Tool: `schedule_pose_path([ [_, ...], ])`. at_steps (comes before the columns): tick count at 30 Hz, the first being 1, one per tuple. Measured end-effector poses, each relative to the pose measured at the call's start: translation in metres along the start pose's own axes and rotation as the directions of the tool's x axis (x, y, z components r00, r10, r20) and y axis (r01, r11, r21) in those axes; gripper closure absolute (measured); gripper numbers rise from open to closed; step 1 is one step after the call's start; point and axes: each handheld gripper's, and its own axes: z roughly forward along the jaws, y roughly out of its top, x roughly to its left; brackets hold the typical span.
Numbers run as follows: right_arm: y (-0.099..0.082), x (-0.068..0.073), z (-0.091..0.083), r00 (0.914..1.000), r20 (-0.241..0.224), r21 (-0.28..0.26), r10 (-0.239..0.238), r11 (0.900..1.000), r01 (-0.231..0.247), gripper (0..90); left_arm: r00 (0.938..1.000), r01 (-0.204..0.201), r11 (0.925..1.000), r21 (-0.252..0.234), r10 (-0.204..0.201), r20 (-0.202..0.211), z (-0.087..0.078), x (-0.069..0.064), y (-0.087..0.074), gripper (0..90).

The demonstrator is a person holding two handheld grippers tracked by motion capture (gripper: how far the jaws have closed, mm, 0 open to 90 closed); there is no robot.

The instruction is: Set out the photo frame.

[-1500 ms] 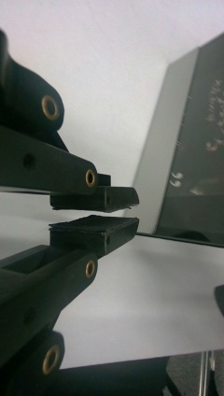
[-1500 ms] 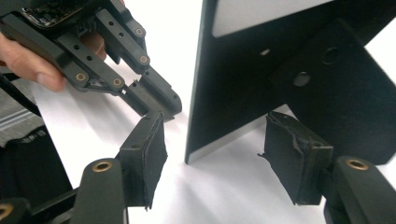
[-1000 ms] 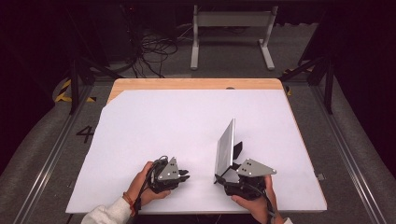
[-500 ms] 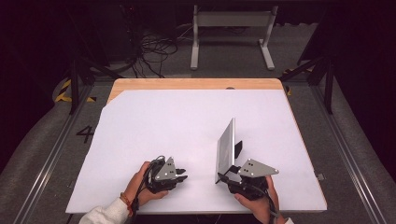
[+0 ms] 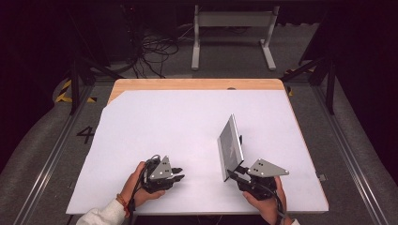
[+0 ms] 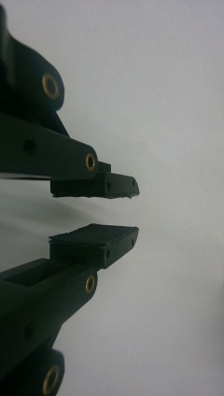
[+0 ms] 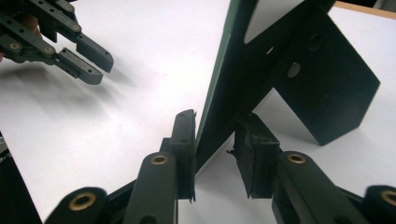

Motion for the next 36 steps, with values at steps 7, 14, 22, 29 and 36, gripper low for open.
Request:
schedule_pose_path([
  [7,-0.002,-0.011,-0.003,0.9996,0.013,-0.006,0.026,0.9997,-0.025,74.8,1.0000,-0.006,1.0000,0.005,0.006,-0.004,0.001,0.000,0.001,69.7],
  [14,-0.002,-0.015,-0.003,0.9982,0.049,-0.006,0.033,0.9994,-0.033,67.3,0.9999,-0.007,1.0000,0.004,0.007,-0.009,0.003,0.000,0.002,66.3],
  [22,0.000,-0.022,0.001,0.9955,0.040,-0.044,0.086,0.9955,-0.084,60.8,0.9996,0.010,0.9999,0.006,-0.010,-0.025,0.005,0.001,0.003,59.0],
  [29,0.000,-0.024,0.004,0.9950,-0.022,-0.062,0.097,0.9932,-0.099,72.1,0.9995,0.020,0.9996,0.022,-0.019,-0.025,0.008,0.001,0.003,52.9],
  [36,-0.001,-0.031,0.006,0.9915,-0.088,-0.074,0.096,0.9920,-0.102,84.4,0.9993,0.027,0.9994,0.021,-0.026,-0.025,0.010,0.002,0.005,50.5],
])
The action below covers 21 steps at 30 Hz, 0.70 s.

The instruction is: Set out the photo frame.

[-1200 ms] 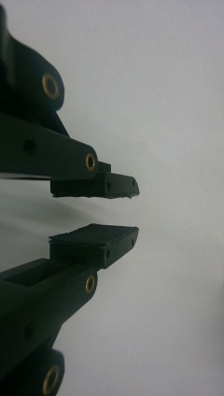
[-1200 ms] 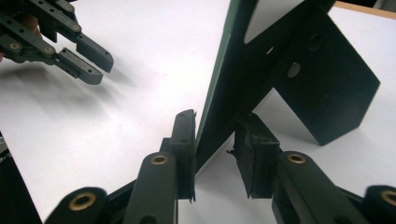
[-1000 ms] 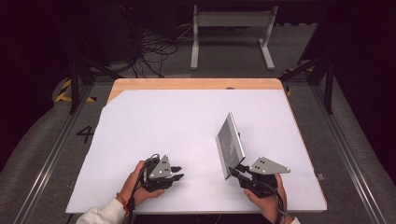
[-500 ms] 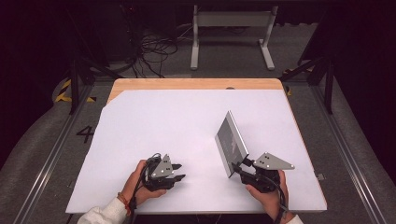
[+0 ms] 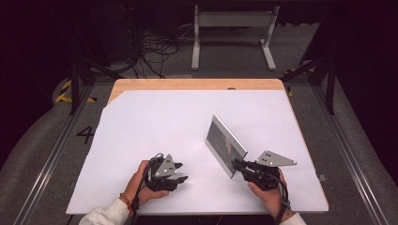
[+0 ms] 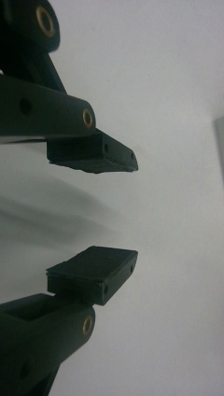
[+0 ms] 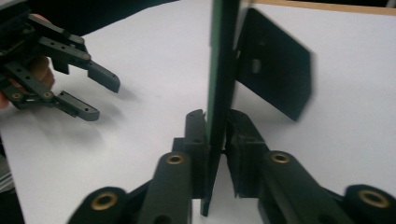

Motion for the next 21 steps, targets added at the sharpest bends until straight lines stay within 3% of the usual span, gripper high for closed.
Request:
schedule_pose_path([
  [1,0.000,0.000,0.001,0.9996,-0.029,0.002,-0.004,1.0000,0.004,85.6,1.0000,0.002,1.0000,-0.003,-0.002,0.000,0.000,0.000,0.000,49.8],
  [3,0.002,0.004,0.002,0.9981,-0.038,0.011,-0.049,0.9987,0.049,85.8,1.0000,0.005,1.0000,-0.007,-0.006,-0.003,0.000,0.000,0.001,48.8],
  [9,0.002,-0.004,0.003,0.9975,-0.071,0.018,0.003,0.9998,-0.001,85.7,0.9986,0.049,0.9974,-0.053,-0.050,-0.017,0.002,0.007,0.008,46.4],
  [21,0.003,-0.010,0.003,0.9945,-0.105,0.029,-0.001,0.9996,0.004,85.6,0.9948,0.092,0.9912,-0.095,-0.096,-0.034,0.019,0.020,0.025,35.3],
])
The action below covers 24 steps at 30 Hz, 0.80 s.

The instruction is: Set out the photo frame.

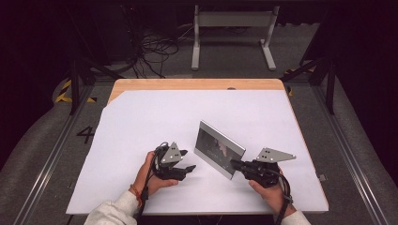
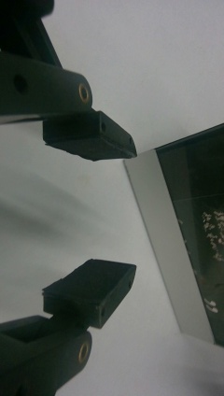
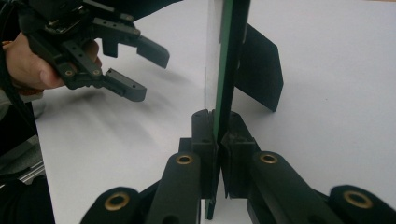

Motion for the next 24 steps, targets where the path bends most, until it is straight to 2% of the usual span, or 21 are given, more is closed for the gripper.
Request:
schedule_pose_path([
  [1,0.000,-0.001,0.000,1.0000,-0.007,0.001,0.004,1.0000,-0.004,85.7,0.9997,0.023,0.9996,-0.013,-0.023,0.007,0.003,0.003,0.003,35.3],
  [2,0.001,-0.003,0.000,0.9999,-0.016,0.005,0.003,1.0000,-0.003,85.7,0.9996,0.030,0.9993,-0.021,-0.030,0.001,0.006,0.005,0.005,33.6],
  [5,0.001,-0.004,0.000,0.9997,-0.025,0.009,0.000,1.0000,0.000,85.6,0.9996,0.029,0.9992,-0.029,-0.029,-0.006,0.013,0.009,0.009,31.5],
  [7,0.001,-0.005,-0.001,0.9996,-0.029,0.011,-0.003,0.9999,0.003,85.6,0.9992,0.041,0.9988,-0.026,-0.041,-0.001,0.017,0.012,0.010,30.4],
  [9,0.001,-0.006,-0.001,0.9994,-0.034,0.011,-0.002,0.9999,0.002,85.6,0.9988,0.048,0.9983,-0.033,-0.048,-0.012,0.021,0.015,0.012,28.9],
  [10,0.001,-0.006,-0.001,0.9994,-0.035,0.012,-0.002,0.9999,0.002,85.6,0.9984,0.056,0.9976,-0.040,-0.056,0.000,0.023,0.019,0.014,27.8],
  [13,0.001,-0.006,-0.001,0.9993,-0.038,0.014,-0.007,0.9999,0.007,85.5,0.9977,0.066,0.9963,-0.054,-0.067,-0.011,0.026,0.024,0.017,26.4],
  [14,0.001,-0.006,-0.001,0.9992,-0.038,0.014,-0.008,0.9999,0.008,85.5,0.9976,0.069,0.9955,-0.065,-0.069,0.001,0.028,0.025,0.018,27.5],
  [18,0.002,-0.007,-0.001,0.9987,-0.047,0.024,-0.018,0.9995,0.019,85.5,0.9959,0.075,0.9956,-0.057,-0.071,0.055,0.035,0.027,0.020,25.0],
  [24,0.002,-0.009,-0.002,0.9984,-0.053,0.024,-0.019,0.9995,0.020,85.1,0.9954,0.060,0.9969,-0.050,-0.056,0.077,0.043,0.024,0.025,25.8],
])
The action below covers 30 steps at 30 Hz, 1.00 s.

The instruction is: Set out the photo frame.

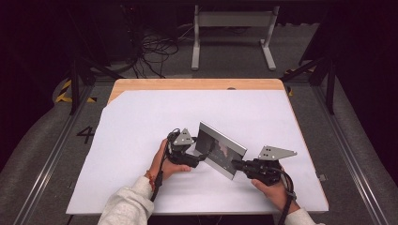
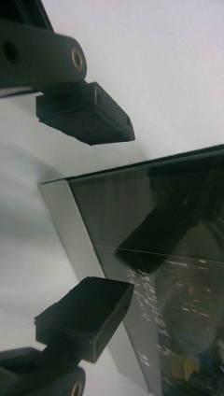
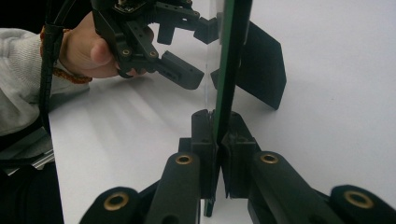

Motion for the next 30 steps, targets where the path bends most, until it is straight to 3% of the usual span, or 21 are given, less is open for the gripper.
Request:
schedule_pose_path([
  [5,-0.001,0.001,-0.001,0.9994,0.027,0.014,-0.019,0.9997,0.019,80.5,0.9996,-0.008,1.0000,-0.002,0.008,0.026,0.001,-0.004,0.001,34.8],
  [15,-0.010,0.006,0.003,0.9949,0.052,0.104,-0.086,0.9913,0.080,80.7,0.9993,-0.005,0.9999,0.015,0.004,0.037,0.000,-0.001,-0.001,40.4],
  [20,-0.013,0.005,0.004,0.9959,0.047,0.094,-0.077,0.9929,0.072,82.6,0.9978,0.018,0.9998,0.008,-0.018,0.064,-0.004,0.003,-0.004,46.2],
  [23,-0.012,0.006,0.005,0.9940,0.064,0.100,-0.089,0.9916,0.083,82.4,0.9982,0.021,0.9997,0.014,-0.022,0.057,-0.007,0.002,-0.005,49.7],
  [27,-0.013,0.004,0.007,0.9958,0.072,0.081,-0.057,0.9954,0.051,82.2,0.9991,0.014,0.9992,0.038,-0.016,0.039,-0.013,0.000,-0.007,54.1],
  [30,-0.012,0.004,0.008,0.9949,0.080,0.080,-0.062,0.9952,0.055,81.3,0.9995,0.009,0.9989,0.045,-0.010,0.030,-0.017,-0.002,-0.009,56.5],
])
